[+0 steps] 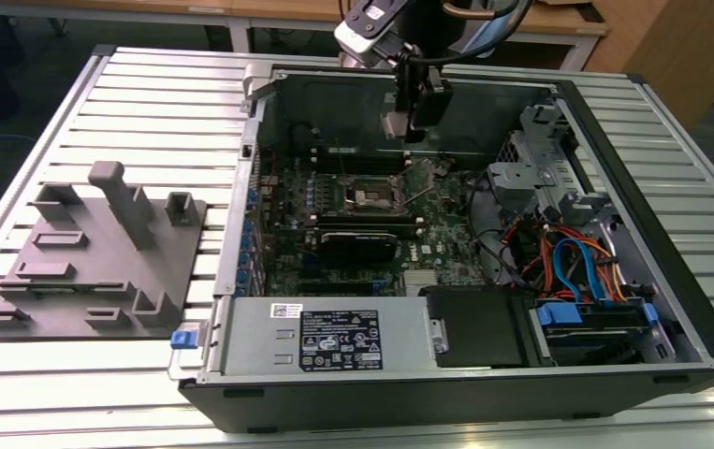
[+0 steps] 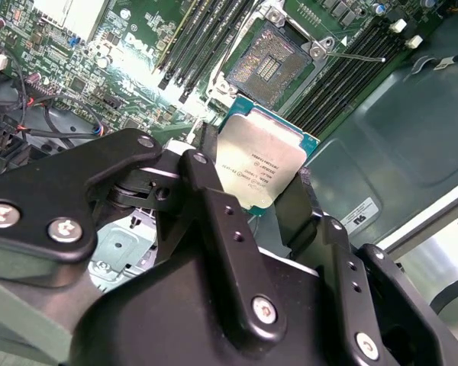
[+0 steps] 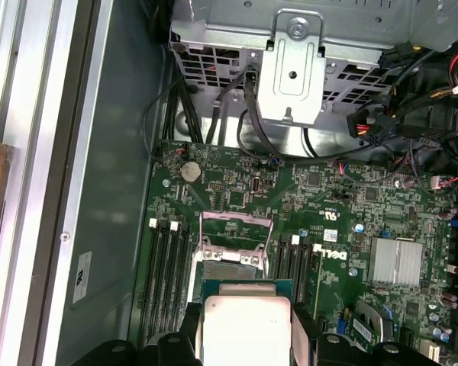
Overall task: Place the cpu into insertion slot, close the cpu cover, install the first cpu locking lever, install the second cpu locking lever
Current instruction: 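Place the cpu into insertion slot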
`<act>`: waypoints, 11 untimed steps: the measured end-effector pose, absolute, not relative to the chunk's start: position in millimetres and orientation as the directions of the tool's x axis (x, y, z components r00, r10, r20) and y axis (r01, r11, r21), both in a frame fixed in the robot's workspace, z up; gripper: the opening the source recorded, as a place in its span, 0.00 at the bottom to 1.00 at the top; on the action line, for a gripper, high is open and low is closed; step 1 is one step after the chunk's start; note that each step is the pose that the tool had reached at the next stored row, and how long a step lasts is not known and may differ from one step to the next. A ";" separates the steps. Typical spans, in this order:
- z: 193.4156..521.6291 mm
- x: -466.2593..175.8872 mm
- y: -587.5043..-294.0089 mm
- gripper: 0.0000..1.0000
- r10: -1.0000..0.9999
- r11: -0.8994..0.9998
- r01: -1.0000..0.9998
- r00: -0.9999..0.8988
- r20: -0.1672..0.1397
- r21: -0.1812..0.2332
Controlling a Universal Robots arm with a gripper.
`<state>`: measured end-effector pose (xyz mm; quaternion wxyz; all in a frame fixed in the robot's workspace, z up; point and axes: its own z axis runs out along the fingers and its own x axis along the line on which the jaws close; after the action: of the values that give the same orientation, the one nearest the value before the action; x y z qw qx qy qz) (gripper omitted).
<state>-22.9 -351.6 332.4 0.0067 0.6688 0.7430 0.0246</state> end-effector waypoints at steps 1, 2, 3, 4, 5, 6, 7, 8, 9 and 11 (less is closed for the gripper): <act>332.0 -22.9 -351.6 0.54 0.994 0.104 0.993 -0.105 0.023 0.046; 331.6 -22.9 -351.6 0.54 0.994 0.104 0.993 -0.105 0.023 0.046; 331.2 -22.9 -351.6 0.54 0.994 0.104 0.994 -0.105 0.023 0.046; 330.5 -22.9 -351.6 0.54 0.994 0.104 0.994 -0.105 0.023 0.046; 329.8 -22.9 -351.6 0.54 0.994 0.104 0.994 -0.105 0.023 0.045; 328.9 -22.9 -351.6 0.54 0.994 0.104 0.994 -0.105 0.023 0.046; 328.1 -22.9 -351.6 0.54 0.994 0.104 0.994 -0.105 0.023 0.046; 327.5 -22.9 -351.6 0.54 0.994 0.104 0.994 -0.105 0.023 0.045; 326.9 -22.9 -351.6 0.54 0.994 0.104 0.994 -0.105 0.023 0.045; 325.9 -22.9 -351.6 0.54 0.994 0.104 0.994 -0.105 0.023 0.045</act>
<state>-22.9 -351.6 325.9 0.0065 0.6688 0.7430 0.0243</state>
